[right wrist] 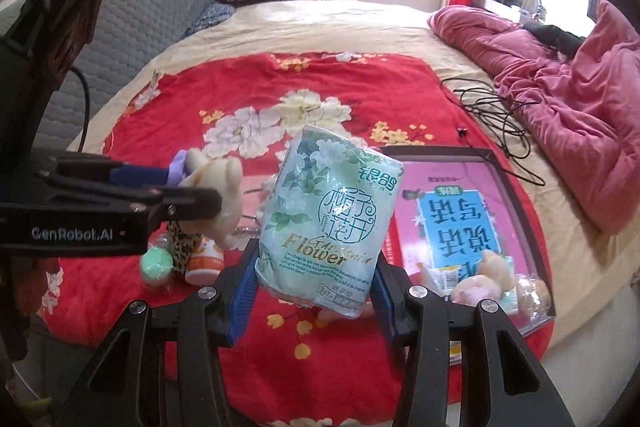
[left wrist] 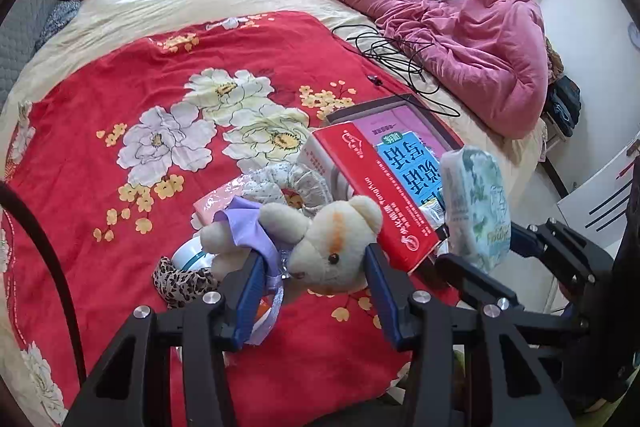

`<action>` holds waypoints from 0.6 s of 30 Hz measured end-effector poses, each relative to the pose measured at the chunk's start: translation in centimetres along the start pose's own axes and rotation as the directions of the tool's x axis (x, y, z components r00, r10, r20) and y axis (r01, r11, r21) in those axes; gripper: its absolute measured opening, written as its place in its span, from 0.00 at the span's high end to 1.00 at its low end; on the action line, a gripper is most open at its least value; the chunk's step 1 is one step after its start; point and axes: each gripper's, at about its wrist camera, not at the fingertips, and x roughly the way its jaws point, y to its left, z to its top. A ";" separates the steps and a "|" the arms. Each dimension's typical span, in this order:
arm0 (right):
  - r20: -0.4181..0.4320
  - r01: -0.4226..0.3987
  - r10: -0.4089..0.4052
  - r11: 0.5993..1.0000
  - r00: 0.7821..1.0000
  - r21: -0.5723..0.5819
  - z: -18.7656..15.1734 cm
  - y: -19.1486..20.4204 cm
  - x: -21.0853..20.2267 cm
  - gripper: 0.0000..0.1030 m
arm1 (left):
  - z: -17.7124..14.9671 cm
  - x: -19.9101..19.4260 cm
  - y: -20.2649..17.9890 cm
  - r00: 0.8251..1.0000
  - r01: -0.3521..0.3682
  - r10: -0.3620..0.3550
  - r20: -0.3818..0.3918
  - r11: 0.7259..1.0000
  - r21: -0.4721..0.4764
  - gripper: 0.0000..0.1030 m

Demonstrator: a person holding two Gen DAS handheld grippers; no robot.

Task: Organize soft objects
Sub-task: 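Carry the cream bear and Flower tissue pack with both tools over the pink tray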

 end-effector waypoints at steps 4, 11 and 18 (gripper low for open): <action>0.026 0.005 -0.005 1.000 1.000 0.006 0.1 -0.8 -1.3 0.50 | 0.0 -0.9 -1.0 1.000 -0.004 0.004 0.020 1.000 0.006 0.52; 0.062 0.034 -0.034 0.999 0.997 -0.005 0.3 -2.4 -3.5 0.50 | -0.1 -2.2 -3.5 0.999 -0.008 0.007 0.049 1.000 0.026 0.52; 0.096 0.047 -0.049 0.999 0.994 0.023 0.4 -4.9 -5.7 0.50 | 0.1 -2.7 -5.9 0.998 -0.019 0.016 0.060 0.999 0.051 0.52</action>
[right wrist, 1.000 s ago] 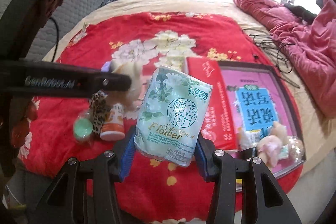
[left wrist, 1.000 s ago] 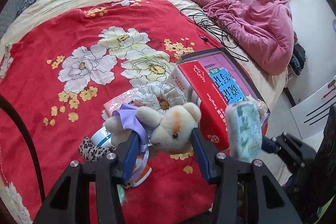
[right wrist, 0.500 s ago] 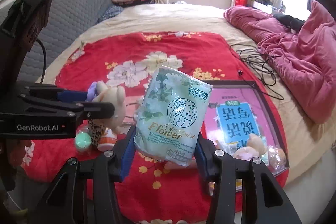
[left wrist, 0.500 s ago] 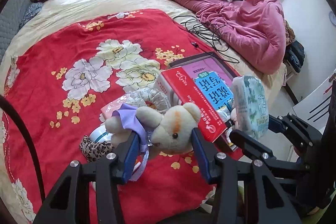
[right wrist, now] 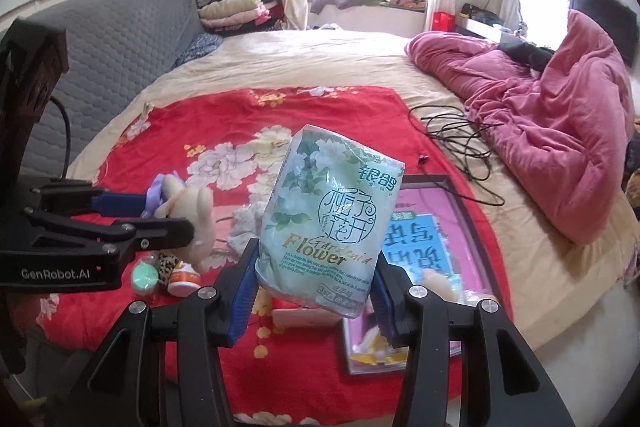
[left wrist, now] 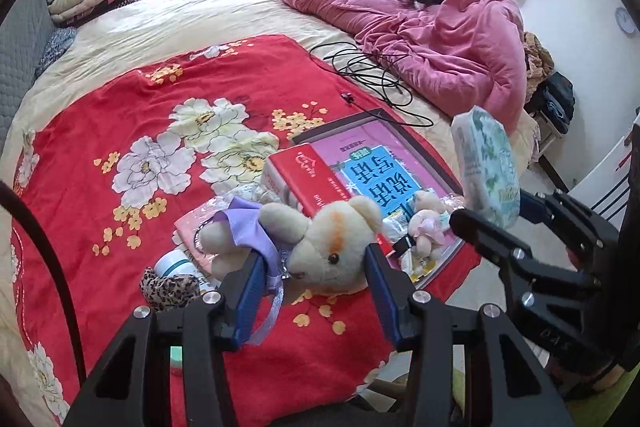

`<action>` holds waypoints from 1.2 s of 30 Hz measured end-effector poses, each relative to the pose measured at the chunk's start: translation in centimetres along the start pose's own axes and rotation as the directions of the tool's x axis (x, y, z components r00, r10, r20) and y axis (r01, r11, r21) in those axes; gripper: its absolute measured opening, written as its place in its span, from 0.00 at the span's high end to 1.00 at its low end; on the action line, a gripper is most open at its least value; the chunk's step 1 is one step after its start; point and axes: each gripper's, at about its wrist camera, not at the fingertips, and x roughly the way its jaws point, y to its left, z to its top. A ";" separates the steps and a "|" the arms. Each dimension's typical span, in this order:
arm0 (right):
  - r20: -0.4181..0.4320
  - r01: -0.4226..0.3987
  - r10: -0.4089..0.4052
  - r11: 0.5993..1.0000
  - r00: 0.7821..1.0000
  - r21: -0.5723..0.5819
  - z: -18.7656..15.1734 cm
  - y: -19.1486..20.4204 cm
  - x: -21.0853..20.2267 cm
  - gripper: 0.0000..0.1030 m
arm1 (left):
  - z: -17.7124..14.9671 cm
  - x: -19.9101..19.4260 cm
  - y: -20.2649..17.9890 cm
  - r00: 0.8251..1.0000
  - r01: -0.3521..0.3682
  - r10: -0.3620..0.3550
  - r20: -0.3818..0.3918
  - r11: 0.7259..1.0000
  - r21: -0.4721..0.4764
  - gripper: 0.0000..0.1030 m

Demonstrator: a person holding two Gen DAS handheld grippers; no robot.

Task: Organize soft objects
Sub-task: 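Carry the cream bear and Flower tissue pack with both tools over the pink tray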

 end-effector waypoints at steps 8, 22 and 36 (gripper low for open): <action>0.052 0.036 -0.038 0.999 0.998 0.024 0.6 -4.0 -2.7 0.50 | 0.8 -0.1 -3.6 1.000 -0.001 0.000 0.015 0.999 0.035 0.52; 0.093 0.104 -0.115 0.989 0.989 0.108 0.0 -11.7 -6.1 0.50 | 2.0 2.3 -9.2 1.000 0.027 -0.027 -0.002 0.997 0.075 0.52; 0.022 0.129 -0.133 0.983 0.991 0.134 -2.2 -15.4 -3.6 0.50 | 2.0 6.7 -10.5 0.998 0.033 -0.029 -0.059 0.997 0.070 0.52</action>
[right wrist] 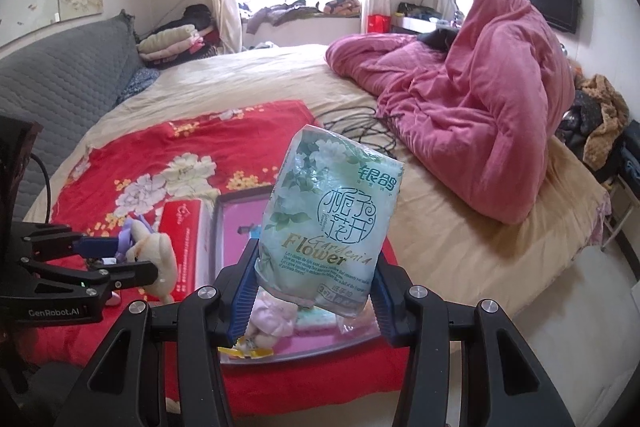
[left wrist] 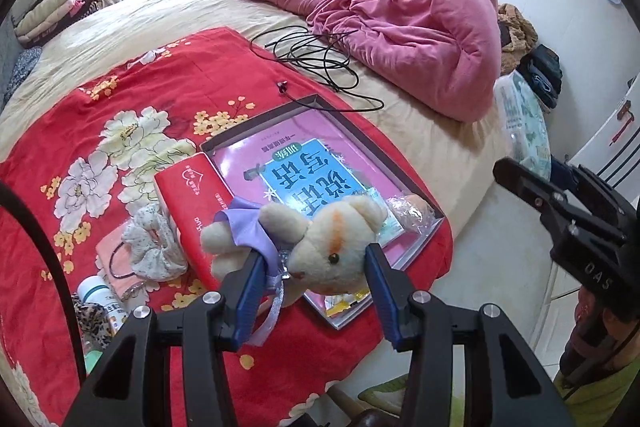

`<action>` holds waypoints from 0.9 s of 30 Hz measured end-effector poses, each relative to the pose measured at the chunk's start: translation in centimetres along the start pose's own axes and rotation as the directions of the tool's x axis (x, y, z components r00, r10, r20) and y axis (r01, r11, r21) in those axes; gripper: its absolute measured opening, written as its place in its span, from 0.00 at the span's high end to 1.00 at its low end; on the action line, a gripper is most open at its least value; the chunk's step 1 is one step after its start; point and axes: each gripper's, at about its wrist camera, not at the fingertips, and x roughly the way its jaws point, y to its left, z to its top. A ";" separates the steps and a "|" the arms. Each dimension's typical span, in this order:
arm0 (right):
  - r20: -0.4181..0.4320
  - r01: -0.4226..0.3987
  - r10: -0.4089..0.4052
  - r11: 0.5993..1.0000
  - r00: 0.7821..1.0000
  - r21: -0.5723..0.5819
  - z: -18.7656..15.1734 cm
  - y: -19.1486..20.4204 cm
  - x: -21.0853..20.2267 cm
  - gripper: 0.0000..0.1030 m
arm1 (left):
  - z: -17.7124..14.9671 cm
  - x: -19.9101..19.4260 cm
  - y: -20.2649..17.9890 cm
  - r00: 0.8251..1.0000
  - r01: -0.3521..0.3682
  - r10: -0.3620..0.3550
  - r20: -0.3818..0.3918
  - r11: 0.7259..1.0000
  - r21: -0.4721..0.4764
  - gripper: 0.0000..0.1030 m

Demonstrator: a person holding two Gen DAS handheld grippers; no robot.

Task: Organize soft objects
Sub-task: 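Carry the cream bear and Flower tissue pack with both tools over the pink tray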

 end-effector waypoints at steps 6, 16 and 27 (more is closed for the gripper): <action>-0.045 -0.013 0.012 1.000 0.999 -0.021 -0.8 0.1 2.1 0.50 | 0.5 1.9 0.2 1.000 -0.001 0.000 -0.021 1.000 -0.022 0.52; -0.113 -0.026 0.022 0.999 0.993 -0.032 -1.9 -0.4 5.5 0.50 | 1.1 5.5 0.0 0.998 -0.022 0.020 -0.066 0.999 -0.026 0.52; -0.168 -0.028 0.019 0.998 0.986 -0.048 -1.8 -0.9 8.8 0.50 | 2.2 8.4 0.3 0.994 -0.036 0.031 -0.103 0.998 -0.043 0.52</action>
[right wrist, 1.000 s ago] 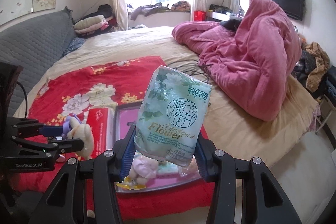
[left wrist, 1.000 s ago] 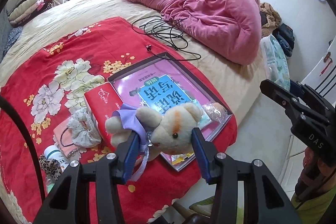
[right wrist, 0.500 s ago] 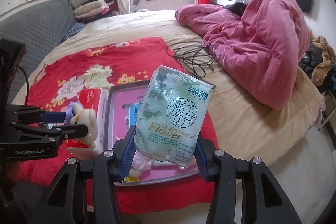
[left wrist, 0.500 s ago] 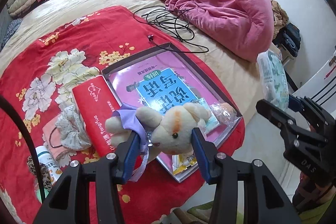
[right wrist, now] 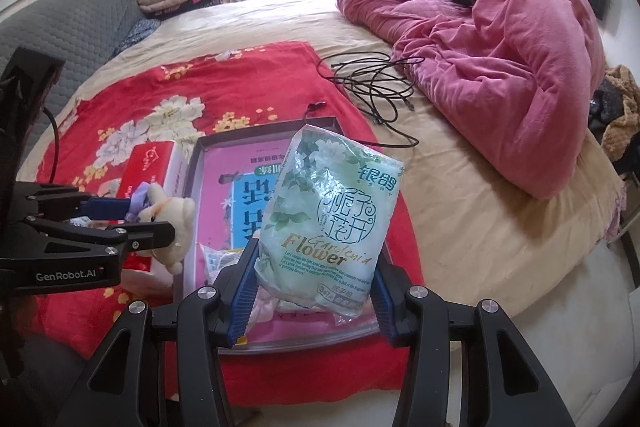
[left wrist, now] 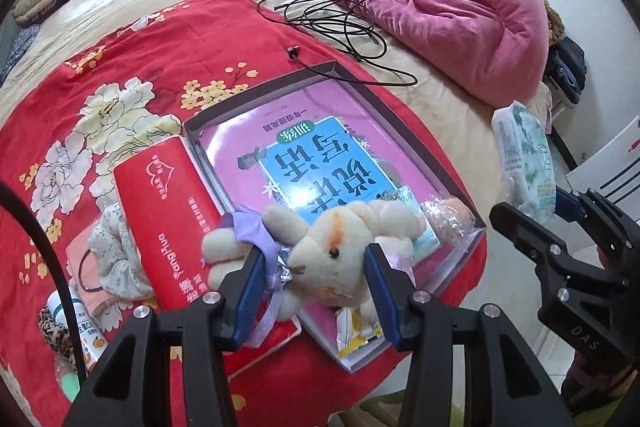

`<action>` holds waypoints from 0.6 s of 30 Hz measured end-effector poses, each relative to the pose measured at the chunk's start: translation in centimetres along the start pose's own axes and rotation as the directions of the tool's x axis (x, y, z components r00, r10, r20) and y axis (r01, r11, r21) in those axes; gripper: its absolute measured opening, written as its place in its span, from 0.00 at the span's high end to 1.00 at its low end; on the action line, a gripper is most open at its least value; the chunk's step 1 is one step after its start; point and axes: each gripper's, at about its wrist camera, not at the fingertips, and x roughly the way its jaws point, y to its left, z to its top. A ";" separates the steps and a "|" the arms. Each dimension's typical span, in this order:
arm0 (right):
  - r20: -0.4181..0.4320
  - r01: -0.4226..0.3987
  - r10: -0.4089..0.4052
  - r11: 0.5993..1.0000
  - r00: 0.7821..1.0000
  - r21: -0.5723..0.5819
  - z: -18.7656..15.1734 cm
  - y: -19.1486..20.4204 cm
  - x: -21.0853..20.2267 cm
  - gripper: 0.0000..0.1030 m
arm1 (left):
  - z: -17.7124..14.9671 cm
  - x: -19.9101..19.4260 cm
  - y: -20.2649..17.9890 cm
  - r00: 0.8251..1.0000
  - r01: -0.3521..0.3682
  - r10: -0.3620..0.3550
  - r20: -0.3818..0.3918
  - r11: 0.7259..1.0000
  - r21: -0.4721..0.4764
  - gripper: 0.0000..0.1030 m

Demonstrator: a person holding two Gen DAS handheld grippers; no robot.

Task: Organize soft objects
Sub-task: 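Carry the cream bear and Flower tissue pack with both tools over the pink tray, then open the left tool to drop the bear while the right tool releases the tissue pack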

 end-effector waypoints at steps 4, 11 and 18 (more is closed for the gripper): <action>-0.009 -0.004 0.004 1.000 1.000 -0.006 0.5 0.0 0.9 0.50 | 0.7 0.8 0.2 1.000 0.003 -0.003 -0.006 1.000 -0.014 0.52; -0.044 -0.002 0.000 0.999 0.999 -0.038 1.3 -0.2 3.4 0.50 | 1.6 3.1 0.4 0.999 0.000 -0.001 -0.038 1.000 -0.019 0.57; -0.098 -0.020 0.014 0.998 0.995 -0.056 2.0 -0.5 6.7 0.50 | 1.7 5.5 0.7 0.997 0.001 -0.003 -0.083 1.000 -0.026 0.58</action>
